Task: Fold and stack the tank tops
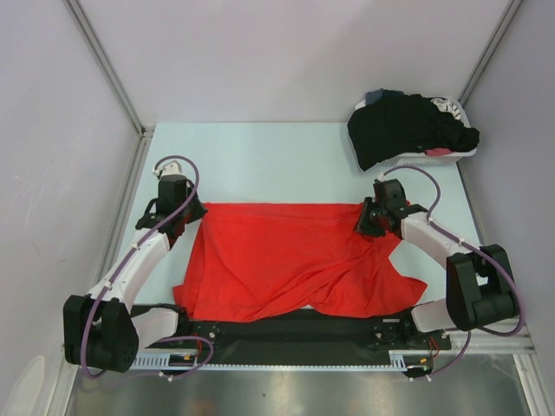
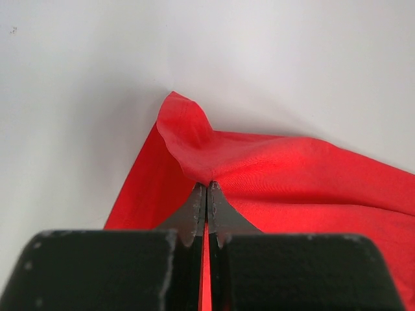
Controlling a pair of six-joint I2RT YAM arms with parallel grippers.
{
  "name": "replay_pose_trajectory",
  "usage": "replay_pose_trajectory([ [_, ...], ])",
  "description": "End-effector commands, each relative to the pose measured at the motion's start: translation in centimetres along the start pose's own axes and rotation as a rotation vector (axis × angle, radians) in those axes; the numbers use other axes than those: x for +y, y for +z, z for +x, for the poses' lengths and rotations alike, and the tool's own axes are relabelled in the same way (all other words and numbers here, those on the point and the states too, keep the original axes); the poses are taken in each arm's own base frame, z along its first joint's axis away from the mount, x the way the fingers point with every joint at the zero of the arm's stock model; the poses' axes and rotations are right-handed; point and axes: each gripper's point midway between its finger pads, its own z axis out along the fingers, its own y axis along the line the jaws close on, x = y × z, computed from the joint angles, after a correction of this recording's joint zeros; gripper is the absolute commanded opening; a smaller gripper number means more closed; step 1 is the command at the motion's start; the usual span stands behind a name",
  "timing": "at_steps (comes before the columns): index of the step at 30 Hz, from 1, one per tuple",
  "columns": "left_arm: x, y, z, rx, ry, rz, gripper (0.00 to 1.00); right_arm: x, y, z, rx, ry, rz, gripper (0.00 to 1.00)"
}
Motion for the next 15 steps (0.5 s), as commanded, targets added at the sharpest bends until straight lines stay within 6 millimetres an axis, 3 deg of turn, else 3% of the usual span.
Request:
replay_pose_trajectory([
  [1, 0.1, -0.2, -0.9, -0.043, -0.013, 0.001, 0.00, 0.9, 0.4, -1.5, -0.035, 0.004, -0.015, 0.26],
  [10, 0.2, 0.0, -0.6, -0.033, -0.011, -0.003, 0.00, 0.9, 1.7, -2.7, -0.038, 0.003, 0.010, 0.31],
  [13, 0.3, 0.1, -0.6, -0.032, -0.010, -0.005, 0.00, 0.5, 2.1, -3.1, -0.043, 0.012, 0.018, 0.23],
  [15, 0.2, 0.1, -0.6, -0.032, -0.010, -0.005, 0.00, 0.4, 2.2, -3.3, -0.044, 0.021, 0.019, 0.03],
])
